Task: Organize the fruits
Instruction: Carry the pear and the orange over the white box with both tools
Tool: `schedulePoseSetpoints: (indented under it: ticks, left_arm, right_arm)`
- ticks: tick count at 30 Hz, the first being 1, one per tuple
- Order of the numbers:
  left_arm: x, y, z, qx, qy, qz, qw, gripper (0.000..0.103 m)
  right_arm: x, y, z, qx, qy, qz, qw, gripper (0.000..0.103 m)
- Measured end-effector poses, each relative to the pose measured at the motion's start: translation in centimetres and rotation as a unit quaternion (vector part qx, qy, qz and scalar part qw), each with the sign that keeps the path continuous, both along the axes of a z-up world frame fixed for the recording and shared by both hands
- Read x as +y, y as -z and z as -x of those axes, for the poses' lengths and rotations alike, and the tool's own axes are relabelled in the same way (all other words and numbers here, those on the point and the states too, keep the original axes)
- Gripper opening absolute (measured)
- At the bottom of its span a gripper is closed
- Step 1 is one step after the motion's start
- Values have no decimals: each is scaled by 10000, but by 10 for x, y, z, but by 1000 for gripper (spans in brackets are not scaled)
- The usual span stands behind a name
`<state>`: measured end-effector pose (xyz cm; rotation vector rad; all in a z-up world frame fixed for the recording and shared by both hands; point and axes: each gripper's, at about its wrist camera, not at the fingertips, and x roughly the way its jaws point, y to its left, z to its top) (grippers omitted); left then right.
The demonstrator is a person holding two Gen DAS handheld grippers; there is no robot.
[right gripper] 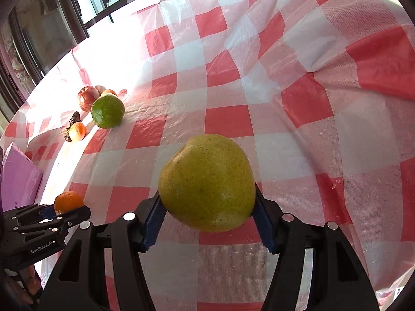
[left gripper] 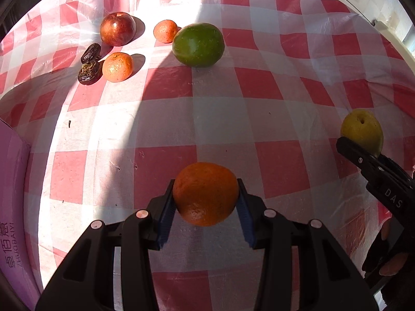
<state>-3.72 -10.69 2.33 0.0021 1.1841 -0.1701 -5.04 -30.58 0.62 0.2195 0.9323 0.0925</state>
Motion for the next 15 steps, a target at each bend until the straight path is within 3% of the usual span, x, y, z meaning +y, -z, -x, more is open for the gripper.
schedulePoseSetpoints:
  ticks: [7,15]
  left_arm:
    - [9,-19,19,-162,224,184,9994,44]
    - [50,-77,30,-794,269,851,9928,44]
  right_arm:
    - [22,1,50,318,-280,-103,9991,61]
    - [65,-19,78,335,-523,147,9980,61]
